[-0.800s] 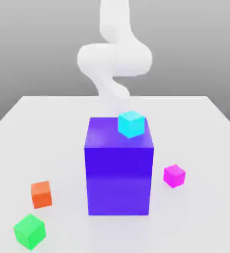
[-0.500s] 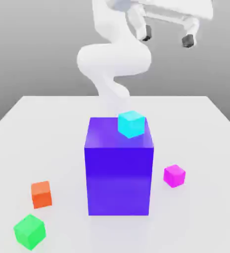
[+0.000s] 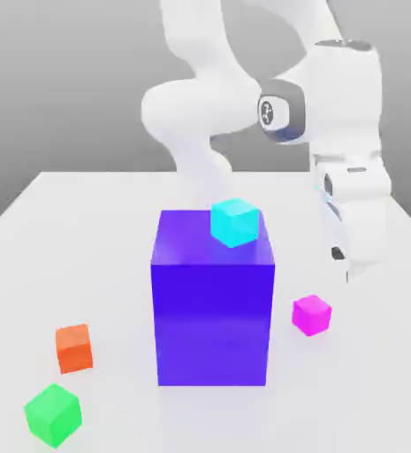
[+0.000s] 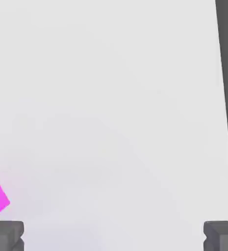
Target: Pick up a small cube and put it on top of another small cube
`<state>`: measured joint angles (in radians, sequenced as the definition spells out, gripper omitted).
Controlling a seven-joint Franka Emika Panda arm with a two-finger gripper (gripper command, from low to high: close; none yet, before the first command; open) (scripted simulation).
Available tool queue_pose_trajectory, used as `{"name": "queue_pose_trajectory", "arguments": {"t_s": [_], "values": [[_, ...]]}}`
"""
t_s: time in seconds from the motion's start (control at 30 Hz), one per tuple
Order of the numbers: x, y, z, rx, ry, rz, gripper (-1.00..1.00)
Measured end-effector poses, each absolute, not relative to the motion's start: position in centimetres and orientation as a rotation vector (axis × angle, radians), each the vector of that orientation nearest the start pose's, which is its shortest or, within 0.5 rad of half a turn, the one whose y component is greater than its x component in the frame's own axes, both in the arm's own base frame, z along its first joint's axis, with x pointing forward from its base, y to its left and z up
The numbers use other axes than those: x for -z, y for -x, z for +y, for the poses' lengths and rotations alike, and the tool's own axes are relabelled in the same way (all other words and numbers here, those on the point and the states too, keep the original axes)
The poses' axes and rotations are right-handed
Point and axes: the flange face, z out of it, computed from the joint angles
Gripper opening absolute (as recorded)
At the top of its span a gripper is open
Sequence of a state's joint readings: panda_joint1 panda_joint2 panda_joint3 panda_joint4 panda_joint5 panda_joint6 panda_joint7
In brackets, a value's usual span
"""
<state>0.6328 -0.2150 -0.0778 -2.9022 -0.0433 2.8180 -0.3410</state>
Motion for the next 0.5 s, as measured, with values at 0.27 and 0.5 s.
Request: {"name": "queue_pose_trajectory", "arguments": {"t_s": [0.27,0.5], "values": [[-17.4,-23.9,19.3,0.004,2.518,-1.864,0.00],[-12.6,-23.7,19.1,0.000,2.522,-1.871,-1.00]]}}
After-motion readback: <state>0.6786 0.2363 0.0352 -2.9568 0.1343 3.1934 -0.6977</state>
